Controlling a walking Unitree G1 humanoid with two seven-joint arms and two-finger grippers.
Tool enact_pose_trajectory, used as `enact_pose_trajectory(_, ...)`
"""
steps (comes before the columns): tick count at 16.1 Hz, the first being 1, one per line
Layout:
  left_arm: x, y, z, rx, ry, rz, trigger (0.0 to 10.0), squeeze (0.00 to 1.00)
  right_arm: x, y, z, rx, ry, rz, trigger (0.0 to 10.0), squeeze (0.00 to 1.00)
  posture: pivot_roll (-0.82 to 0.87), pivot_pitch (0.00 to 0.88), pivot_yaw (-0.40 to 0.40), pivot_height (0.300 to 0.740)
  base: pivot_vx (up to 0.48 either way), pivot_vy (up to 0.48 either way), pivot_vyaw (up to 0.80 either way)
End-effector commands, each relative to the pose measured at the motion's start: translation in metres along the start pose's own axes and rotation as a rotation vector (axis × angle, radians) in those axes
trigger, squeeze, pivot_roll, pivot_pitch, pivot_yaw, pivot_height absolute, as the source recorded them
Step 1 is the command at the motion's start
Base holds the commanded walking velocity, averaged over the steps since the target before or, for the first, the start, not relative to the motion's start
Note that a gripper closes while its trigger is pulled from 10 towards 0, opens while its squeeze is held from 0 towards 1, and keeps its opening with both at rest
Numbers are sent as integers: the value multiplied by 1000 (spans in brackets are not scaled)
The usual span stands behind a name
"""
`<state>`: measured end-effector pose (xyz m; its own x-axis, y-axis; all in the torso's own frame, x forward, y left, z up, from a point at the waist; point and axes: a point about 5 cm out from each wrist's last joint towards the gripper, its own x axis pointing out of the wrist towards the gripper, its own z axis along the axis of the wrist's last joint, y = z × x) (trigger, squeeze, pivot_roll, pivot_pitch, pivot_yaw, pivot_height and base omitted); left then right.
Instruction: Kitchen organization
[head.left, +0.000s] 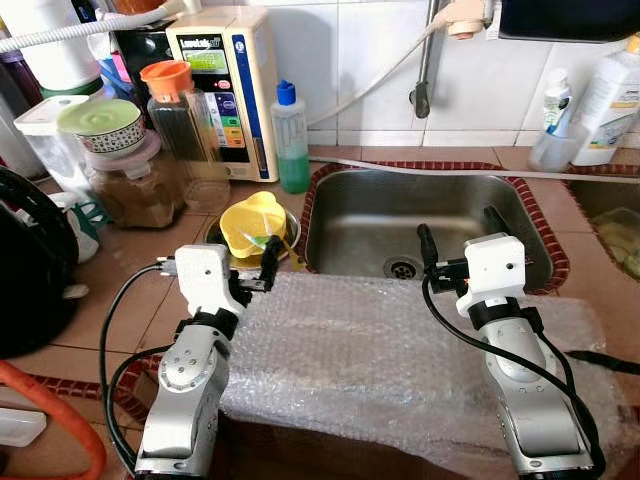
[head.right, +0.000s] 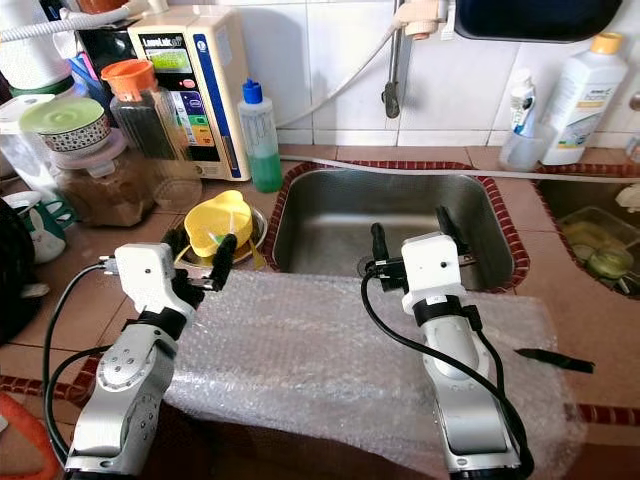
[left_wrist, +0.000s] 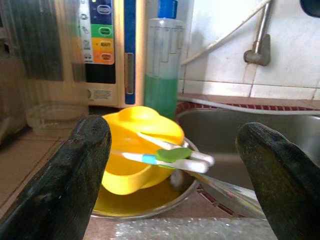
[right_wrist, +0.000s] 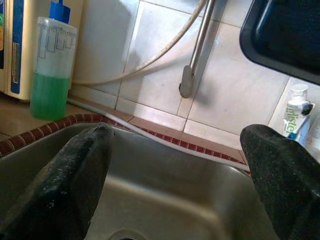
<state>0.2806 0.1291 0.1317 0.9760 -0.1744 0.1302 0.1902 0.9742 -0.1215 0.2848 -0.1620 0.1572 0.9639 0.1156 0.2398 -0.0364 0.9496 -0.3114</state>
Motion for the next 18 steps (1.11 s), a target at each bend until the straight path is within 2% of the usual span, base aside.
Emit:
enact_pose_trajectory(1,1,1,3,11,-5,2,10000,0,1,-2,1,-4,-1,-5,10000,0,-252,21,89,740,0,0,-800)
enact_pose_trajectory(3,1,-1,3,10,-4,1,10000,0,1,-2,0,-7,0,-5,10000,0,-252,23,90,740,0,0,-800)
enact_pose_trajectory(5,0,-1,3,10,-1,3,10000,0,0,-1,0,-7,1,-3,10000,0,-253,24,90,740,0,0,0)
enact_pose_trajectory(10,2,4,5,-6,4,56,10000,0,0,0,0,-1,-1,1,10000,0,-246,26,89,740,0,0,-800)
enact_pose_trajectory(13,-1,4,3,27,13,50,10000,0,1,3,0,5,-5,19,10000,0,-239,28,87,740,0,0,0)
enact_pose_trajectory(18,2,5,3,21,11,63,10000,0,3,7,2,2,-16,29,10000,0,-241,27,89,740,0,0,0)
